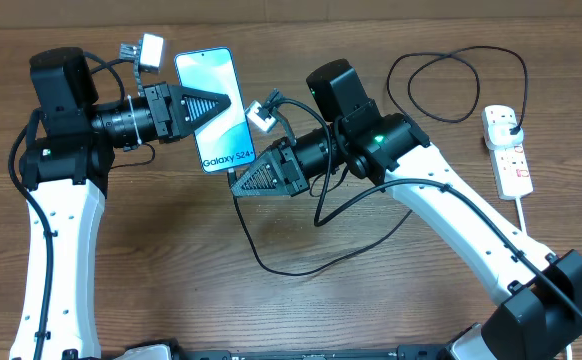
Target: Plug charger to phone and switch on socket
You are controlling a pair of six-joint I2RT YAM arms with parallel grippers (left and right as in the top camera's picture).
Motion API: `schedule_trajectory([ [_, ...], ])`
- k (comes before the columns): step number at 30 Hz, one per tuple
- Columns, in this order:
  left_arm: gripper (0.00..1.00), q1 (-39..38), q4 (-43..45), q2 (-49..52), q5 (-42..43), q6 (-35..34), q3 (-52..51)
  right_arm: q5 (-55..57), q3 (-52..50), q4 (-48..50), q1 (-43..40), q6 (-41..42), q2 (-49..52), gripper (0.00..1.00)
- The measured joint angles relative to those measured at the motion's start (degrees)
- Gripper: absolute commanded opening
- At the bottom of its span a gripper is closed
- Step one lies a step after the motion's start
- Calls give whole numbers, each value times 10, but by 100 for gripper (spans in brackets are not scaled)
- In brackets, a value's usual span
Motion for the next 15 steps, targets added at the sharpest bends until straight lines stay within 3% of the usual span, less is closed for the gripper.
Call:
schedule_trajectory([
  [15,4,7,4,0,41,63,7,-19,-6,43,-9,51,0,4],
])
